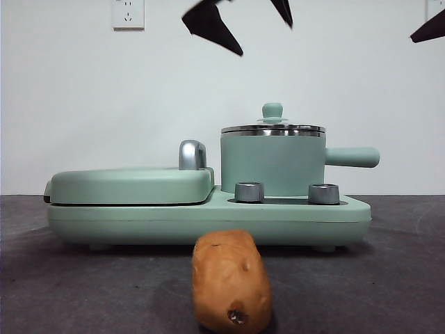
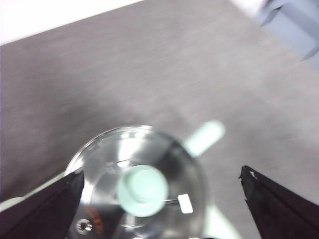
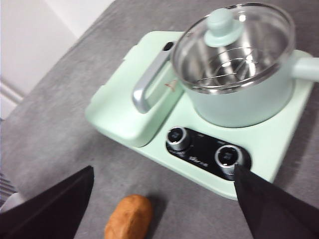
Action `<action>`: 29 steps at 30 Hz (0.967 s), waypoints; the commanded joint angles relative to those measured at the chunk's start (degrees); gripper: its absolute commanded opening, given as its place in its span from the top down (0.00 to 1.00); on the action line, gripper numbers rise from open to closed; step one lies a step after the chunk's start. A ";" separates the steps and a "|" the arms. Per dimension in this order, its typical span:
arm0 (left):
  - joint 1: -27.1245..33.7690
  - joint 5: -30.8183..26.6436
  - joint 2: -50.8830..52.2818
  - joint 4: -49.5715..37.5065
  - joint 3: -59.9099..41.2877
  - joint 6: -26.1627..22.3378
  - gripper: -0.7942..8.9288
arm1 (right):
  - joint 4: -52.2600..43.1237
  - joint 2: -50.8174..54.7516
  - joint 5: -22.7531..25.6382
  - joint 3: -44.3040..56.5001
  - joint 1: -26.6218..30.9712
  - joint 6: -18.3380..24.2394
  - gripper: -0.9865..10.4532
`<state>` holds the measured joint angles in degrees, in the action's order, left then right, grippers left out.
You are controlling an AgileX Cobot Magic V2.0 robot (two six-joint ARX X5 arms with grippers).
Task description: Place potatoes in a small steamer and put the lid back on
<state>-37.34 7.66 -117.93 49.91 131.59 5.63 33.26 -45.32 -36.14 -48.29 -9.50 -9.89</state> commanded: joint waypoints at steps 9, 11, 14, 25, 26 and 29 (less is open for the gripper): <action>-2.38 -7.10 -8.13 -0.98 1.86 -3.67 0.41 | -0.17 -0.31 -0.50 -0.79 -0.31 -0.63 0.52; -2.38 -7.08 -8.83 -1.40 1.86 -3.65 0.41 | -0.17 -0.31 -0.52 -0.79 -0.31 -0.61 0.52; -2.38 -6.88 -9.55 -1.97 1.86 -3.65 0.41 | -0.20 -0.31 -0.50 -0.79 -0.31 -0.61 0.52; -2.49 -5.90 -10.23 -0.61 1.86 -3.67 0.48 | -0.20 -0.31 -0.48 -0.79 -0.31 -0.59 0.52; -2.54 -5.90 -10.25 -0.28 1.86 -3.67 0.48 | -0.20 -0.31 -0.48 -0.79 -0.31 -0.59 0.52; -2.91 -5.90 -10.27 0.26 1.86 -3.76 0.48 | -0.20 -0.31 -0.48 -0.79 -0.31 -0.59 0.52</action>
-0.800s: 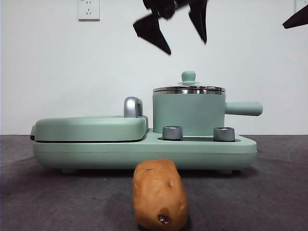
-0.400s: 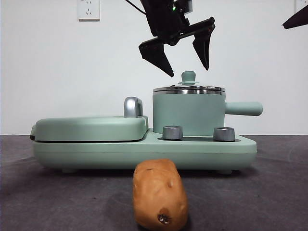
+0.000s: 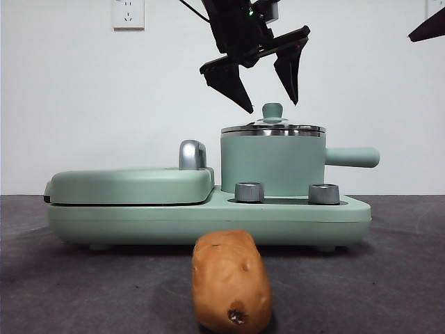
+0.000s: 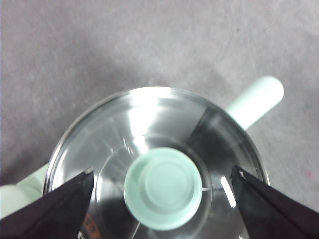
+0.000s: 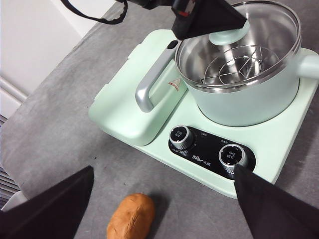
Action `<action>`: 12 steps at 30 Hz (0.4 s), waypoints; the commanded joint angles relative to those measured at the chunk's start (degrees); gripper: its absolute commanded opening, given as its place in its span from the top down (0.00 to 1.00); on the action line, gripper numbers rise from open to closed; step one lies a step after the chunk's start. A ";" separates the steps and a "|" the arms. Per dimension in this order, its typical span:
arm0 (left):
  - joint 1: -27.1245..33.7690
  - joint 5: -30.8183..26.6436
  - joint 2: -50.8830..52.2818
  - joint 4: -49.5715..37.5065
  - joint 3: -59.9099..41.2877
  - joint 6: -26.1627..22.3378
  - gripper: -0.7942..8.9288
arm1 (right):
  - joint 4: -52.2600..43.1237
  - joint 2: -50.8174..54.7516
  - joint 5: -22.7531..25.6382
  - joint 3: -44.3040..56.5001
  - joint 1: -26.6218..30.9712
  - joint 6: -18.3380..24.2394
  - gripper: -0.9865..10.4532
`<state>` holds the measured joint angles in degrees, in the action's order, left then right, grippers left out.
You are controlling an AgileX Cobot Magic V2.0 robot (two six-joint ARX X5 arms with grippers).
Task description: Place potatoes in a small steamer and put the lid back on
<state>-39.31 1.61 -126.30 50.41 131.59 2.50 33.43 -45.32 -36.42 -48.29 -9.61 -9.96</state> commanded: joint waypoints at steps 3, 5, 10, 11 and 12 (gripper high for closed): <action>-1.36 0.15 -1.90 -0.33 1.86 -0.98 0.51 | -0.39 -0.31 -0.20 -0.79 -0.20 -0.52 0.52; -1.60 0.15 -1.97 -0.33 1.86 -1.60 0.52 | -0.37 -0.31 -0.20 -0.79 -0.20 -0.52 0.52; -1.62 0.11 -2.27 -0.48 1.86 -1.68 0.52 | -0.37 -0.31 -0.22 -0.79 -0.20 -0.55 0.52; -1.62 0.11 -2.27 -0.68 1.86 -1.68 0.54 | -0.37 -0.31 -0.22 -0.79 -0.20 -0.55 0.52; -1.64 0.11 -2.27 -0.72 1.86 -1.68 0.57 | -0.37 -0.31 -0.22 -0.79 -0.20 -0.55 0.52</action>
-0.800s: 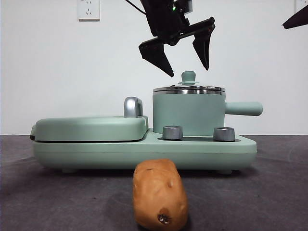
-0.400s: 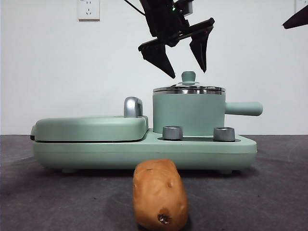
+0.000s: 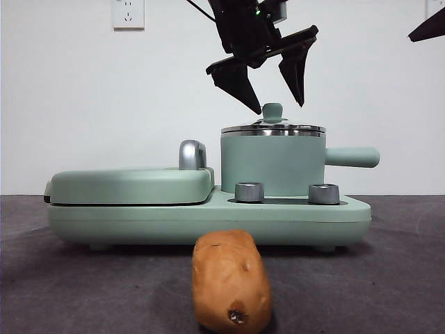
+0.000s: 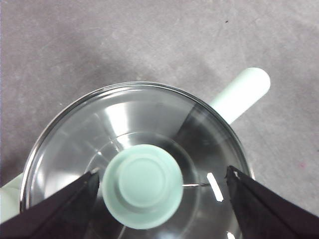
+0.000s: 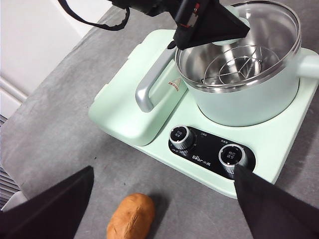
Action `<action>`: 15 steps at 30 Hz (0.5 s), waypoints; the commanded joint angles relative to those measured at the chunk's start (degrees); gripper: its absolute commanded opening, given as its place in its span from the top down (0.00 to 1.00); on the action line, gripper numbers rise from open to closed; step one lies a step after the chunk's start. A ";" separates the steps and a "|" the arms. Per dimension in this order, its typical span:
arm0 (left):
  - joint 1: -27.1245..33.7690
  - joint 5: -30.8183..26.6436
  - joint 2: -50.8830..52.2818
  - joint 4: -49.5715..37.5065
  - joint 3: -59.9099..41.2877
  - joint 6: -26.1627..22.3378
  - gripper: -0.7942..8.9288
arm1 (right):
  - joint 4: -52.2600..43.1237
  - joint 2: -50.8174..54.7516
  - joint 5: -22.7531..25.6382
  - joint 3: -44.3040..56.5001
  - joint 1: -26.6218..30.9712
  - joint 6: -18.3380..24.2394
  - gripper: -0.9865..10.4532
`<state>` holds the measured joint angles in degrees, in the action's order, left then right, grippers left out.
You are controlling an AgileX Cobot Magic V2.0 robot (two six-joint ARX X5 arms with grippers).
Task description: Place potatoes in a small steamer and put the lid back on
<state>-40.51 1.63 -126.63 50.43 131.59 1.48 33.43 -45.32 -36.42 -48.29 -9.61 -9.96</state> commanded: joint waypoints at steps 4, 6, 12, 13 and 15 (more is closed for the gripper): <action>-0.42 0.09 -1.95 0.07 1.86 -0.63 0.65 | -0.37 -0.31 -0.22 -0.79 -0.20 -0.55 0.52; -0.42 0.09 -1.99 0.44 1.86 -0.63 0.65 | -0.37 -0.31 -0.22 -0.79 -0.20 -0.55 0.52; -0.42 0.07 -2.01 -0.33 1.86 -0.66 0.71 | -0.37 -0.26 -0.24 -0.79 -0.20 -0.55 0.52; -0.39 0.07 -2.01 -0.22 1.86 -0.66 0.71 | -0.35 -0.26 -0.24 -0.79 -0.20 -0.55 0.52; -0.35 0.02 -2.01 0.22 1.86 -0.66 0.79 | -0.35 -0.26 -0.24 -0.79 -0.20 -0.55 0.52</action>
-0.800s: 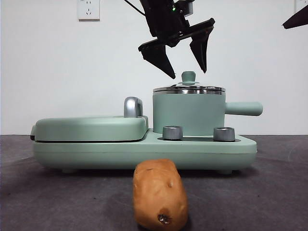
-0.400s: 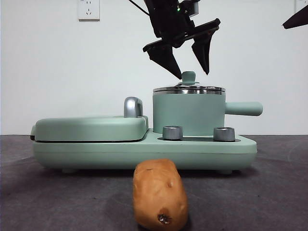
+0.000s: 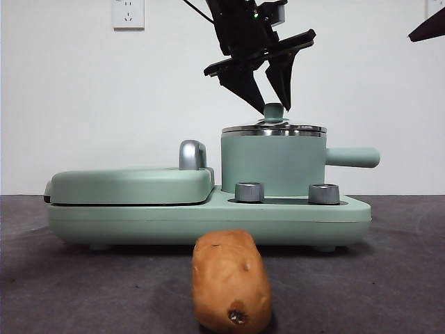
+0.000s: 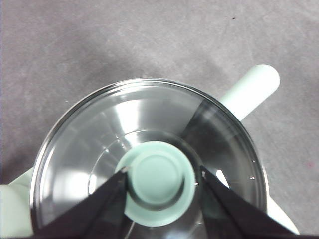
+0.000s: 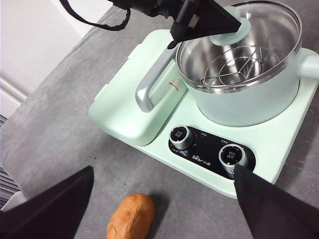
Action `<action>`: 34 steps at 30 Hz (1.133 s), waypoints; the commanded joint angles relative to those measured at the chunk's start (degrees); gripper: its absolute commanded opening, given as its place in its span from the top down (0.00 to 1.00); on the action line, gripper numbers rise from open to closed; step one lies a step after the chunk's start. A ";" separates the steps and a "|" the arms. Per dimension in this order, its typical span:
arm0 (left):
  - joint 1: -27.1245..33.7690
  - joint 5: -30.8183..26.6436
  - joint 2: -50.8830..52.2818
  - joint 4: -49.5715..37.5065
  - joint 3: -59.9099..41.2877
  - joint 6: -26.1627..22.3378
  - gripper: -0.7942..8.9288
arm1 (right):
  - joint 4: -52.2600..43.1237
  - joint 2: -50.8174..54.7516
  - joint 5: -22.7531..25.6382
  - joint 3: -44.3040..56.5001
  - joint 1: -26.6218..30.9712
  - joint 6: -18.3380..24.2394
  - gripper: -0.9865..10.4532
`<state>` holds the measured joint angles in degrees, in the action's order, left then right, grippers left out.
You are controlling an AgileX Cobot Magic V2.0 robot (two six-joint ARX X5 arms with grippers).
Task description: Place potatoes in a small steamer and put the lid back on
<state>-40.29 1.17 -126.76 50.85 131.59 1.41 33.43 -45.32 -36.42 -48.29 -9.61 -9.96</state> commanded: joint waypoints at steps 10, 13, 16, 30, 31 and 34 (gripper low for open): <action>-0.55 -1.64 -1.84 -1.27 2.16 -1.18 0.90 | -0.35 -0.26 -0.24 -0.79 -0.20 -0.55 0.52; -0.15 -1.64 -1.62 -0.02 4.55 -1.18 0.90 | -0.37 -0.26 -0.24 -0.79 -0.20 -0.55 0.52; 0.33 -1.64 -0.85 0.90 6.60 -0.72 0.90 | -0.37 -0.26 -0.22 -0.79 -0.20 -0.55 0.52; 1.53 -1.66 5.38 5.11 9.46 -0.76 0.90 | -0.42 -0.26 -0.20 -0.79 -0.20 -0.55 0.52; 1.73 -1.66 5.46 5.31 9.46 -0.81 0.90 | -0.39 -0.26 -0.20 -0.79 -0.20 -0.55 0.52; 2.40 -2.32 5.51 6.58 9.46 -1.03 0.90 | -0.37 -0.26 -0.22 -0.79 -0.20 -0.55 0.52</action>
<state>-38.02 -0.47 -121.10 58.00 138.80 0.84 33.43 -45.32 -36.42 -48.29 -9.65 -9.96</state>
